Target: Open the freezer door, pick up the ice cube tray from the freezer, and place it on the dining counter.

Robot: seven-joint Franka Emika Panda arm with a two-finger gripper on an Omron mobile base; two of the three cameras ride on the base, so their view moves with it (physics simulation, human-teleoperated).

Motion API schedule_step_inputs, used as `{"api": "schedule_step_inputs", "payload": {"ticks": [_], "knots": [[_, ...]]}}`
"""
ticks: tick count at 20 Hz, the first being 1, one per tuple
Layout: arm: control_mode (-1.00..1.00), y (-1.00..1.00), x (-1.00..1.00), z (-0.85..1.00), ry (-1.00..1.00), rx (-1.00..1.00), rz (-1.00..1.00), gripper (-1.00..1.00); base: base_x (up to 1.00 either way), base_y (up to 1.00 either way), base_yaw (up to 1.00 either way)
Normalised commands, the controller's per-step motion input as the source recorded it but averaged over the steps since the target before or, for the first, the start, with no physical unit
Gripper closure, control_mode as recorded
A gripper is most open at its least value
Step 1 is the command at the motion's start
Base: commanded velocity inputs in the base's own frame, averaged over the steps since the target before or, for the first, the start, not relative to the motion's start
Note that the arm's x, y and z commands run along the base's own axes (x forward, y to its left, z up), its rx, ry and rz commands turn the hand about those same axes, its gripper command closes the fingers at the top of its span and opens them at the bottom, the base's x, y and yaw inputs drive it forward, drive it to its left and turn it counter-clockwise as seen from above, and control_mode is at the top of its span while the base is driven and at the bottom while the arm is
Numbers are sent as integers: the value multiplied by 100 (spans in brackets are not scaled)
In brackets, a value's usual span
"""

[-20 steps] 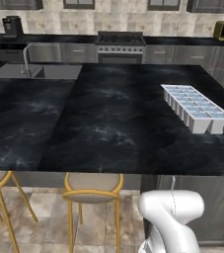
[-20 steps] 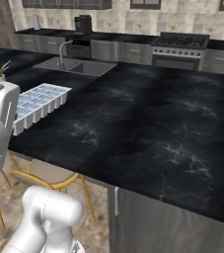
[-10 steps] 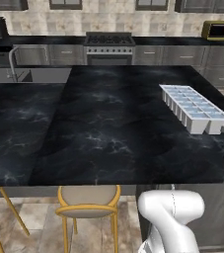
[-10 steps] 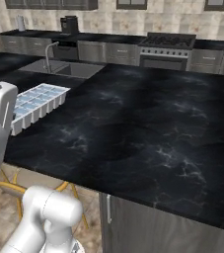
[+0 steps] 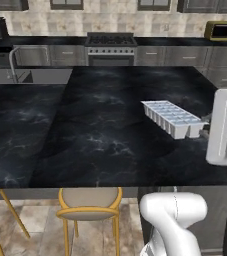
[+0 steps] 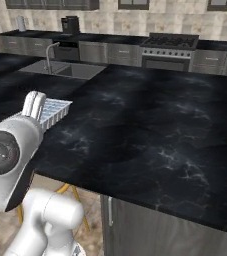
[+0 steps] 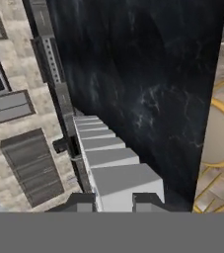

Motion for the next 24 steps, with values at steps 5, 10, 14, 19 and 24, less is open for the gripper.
{"api": "schedule_step_inputs", "payload": {"ticks": [5, 10, 14, 19, 24], "knots": [[-100, 14, 100, -100, 11, 0, 24, 100, 0, 0, 0], [-100, 38, 100, -97, 16, -1, 18, 100, 0, 0, 0], [-100, 43, 100, -92, 5, -1, 10, 100, 0, 0, 0], [-100, 15, 98, -43, -2, 0, 2, 100, 0, 0, 0], [-100, 2, 97, -29, -1, 0, 0, 100, 0, 0, 0]]}}
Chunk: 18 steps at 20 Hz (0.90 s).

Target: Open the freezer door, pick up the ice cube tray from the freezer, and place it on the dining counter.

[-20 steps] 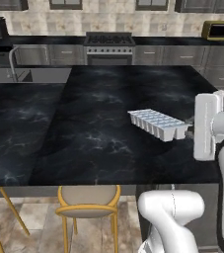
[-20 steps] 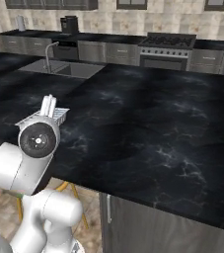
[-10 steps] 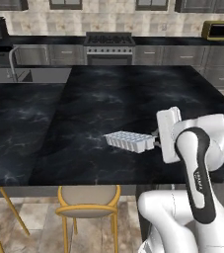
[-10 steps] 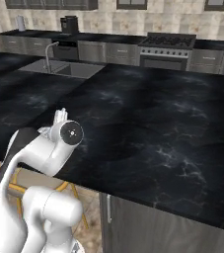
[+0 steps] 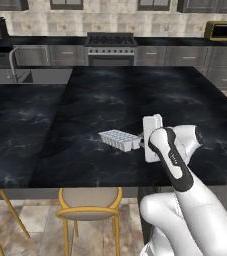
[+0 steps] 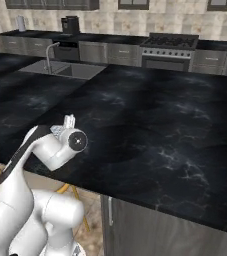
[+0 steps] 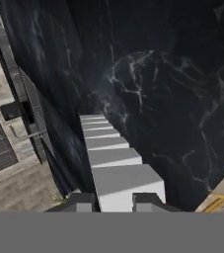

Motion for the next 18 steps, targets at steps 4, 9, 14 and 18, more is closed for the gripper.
{"api": "schedule_step_inputs", "payload": {"ticks": [4, 9, 14, 18], "knots": [[-100, 4, 98, -9, 13, 0, 2, 100, 0, 0, 0], [-100, 6, 78, -12, 23, 0, 5, 100, 0, 0, 0], [-100, 16, 65, -51, 15, -1, 6, 100, 0, 0, 0], [-100, 17, 37, -76, -3, 0, 10, 100, 0, 0, 0]]}}
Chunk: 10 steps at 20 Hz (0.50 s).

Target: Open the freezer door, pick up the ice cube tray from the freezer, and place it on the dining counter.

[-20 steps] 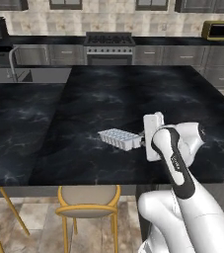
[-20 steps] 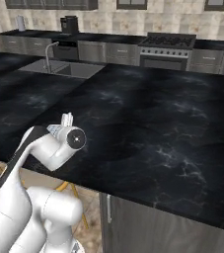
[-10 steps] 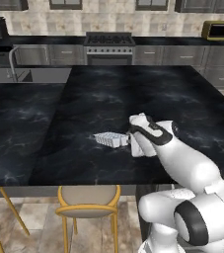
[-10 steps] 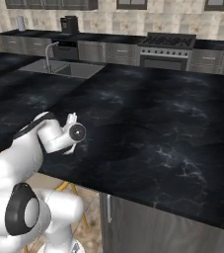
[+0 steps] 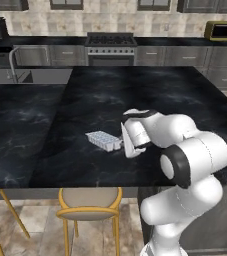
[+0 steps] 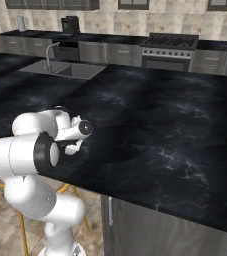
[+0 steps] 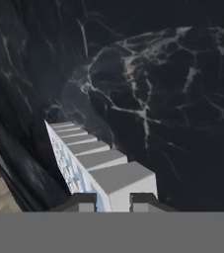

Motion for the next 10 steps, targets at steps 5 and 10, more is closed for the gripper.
{"api": "schedule_step_inputs", "payload": {"ticks": [5, 10], "knots": [[-100, 14, 18, -32, 2, 0, 8, 100, 0, 0, 0], [-100, 0, 0, 28, 11, 0, 1, -100, 0, 0, 0]]}}
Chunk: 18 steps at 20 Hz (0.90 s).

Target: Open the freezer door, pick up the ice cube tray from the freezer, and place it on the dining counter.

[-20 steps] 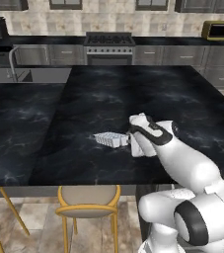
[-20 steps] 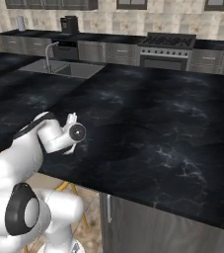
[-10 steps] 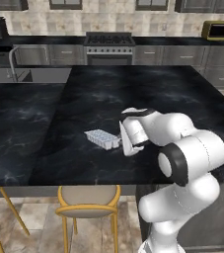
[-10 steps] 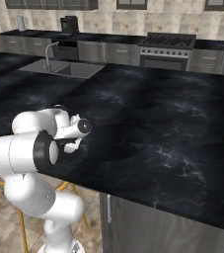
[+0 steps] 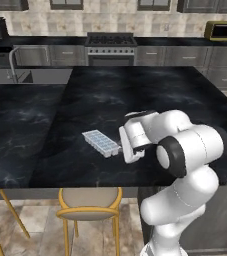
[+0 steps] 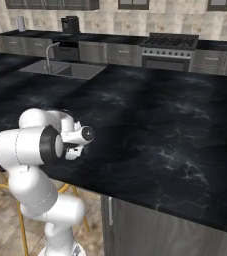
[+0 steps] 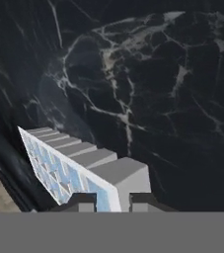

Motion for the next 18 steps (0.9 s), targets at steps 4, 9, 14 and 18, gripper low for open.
{"api": "schedule_step_inputs", "payload": {"ticks": [4, 9, 14, 18], "knots": [[-100, 0, 0, 80, 9, 0, 0, -100, 0, 0, 0], [-100, -4, 0, 88, 11, 0, 0, -100, 0, 0, 0], [-100, -26, 0, 96, 20, 0, 0, -100, 0, 0, 0], [-100, -54, -28, 86, 21, 0, -1, -100, 0, 0, 0]]}}
